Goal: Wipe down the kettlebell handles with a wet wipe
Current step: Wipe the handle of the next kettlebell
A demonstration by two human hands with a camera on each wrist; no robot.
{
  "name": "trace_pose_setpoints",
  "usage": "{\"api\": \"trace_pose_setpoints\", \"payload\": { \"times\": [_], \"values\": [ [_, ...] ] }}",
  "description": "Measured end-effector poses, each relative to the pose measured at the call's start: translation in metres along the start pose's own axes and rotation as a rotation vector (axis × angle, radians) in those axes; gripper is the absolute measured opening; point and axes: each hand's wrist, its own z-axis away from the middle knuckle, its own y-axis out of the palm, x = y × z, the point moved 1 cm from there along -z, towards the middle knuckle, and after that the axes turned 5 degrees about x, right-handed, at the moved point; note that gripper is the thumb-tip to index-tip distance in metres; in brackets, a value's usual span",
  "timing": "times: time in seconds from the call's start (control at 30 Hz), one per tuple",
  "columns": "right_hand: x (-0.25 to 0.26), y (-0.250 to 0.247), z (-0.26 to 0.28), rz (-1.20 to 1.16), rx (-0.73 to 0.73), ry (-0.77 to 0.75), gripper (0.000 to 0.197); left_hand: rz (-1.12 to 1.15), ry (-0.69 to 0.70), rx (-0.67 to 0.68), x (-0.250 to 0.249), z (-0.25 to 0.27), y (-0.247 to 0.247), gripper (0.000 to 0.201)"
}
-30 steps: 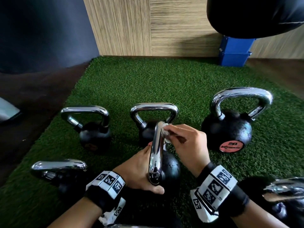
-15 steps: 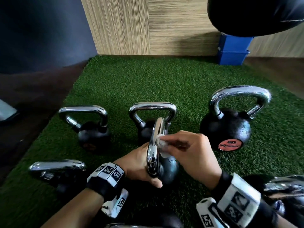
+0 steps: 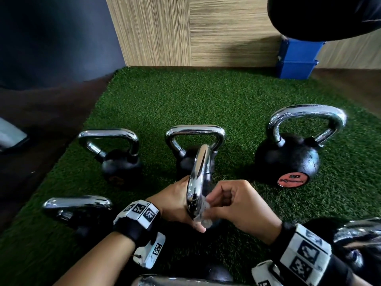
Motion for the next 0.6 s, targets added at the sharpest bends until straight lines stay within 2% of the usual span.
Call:
{"api": "trace_pose_setpoints", "payload": {
  "times": [0.07, 0.2, 0.27, 0.33, 0.47, 0.53, 0.6],
  "values": [
    [-0.007, 0.001, 0.002, 0.071, -0.008, -0.002, 0.026, -0.004, 0.012, -0.025, -0.001, 0.003, 0.001, 0.060],
    [-0.006, 0.000, 0.003, 0.209, 0.039, -0.044, 0.031, -0.001, 0.129, -0.048, -0.012, 0.010, -0.001, 0.078],
    [-0.002, -0.002, 0.000, 0.283, 0.089, -0.065, 0.034, -0.141, 0.215, -0.032, -0.019, 0.012, 0.000, 0.091],
    [0.002, 0.000, -0.003, 0.330, 0.189, -0.062, 0.031, -0.203, 0.285, -0.037, -0.022, 0.016, 0.000, 0.095],
    [0.011, 0.004, -0.004, 0.334, 0.334, -0.086, 0.010, -0.118, 0.259, -0.074, -0.020, 0.023, 0.003, 0.104],
    [0.015, 0.004, -0.005, 0.285, 0.388, -0.093, 0.007, -0.112, 0.234, -0.068, -0.022, 0.026, 0.004, 0.111],
    [0.016, 0.004, -0.009, 0.318, 0.421, -0.072, 0.008, -0.118, 0.185, -0.050, -0.022, 0.028, 0.006, 0.109]
  ]
}}
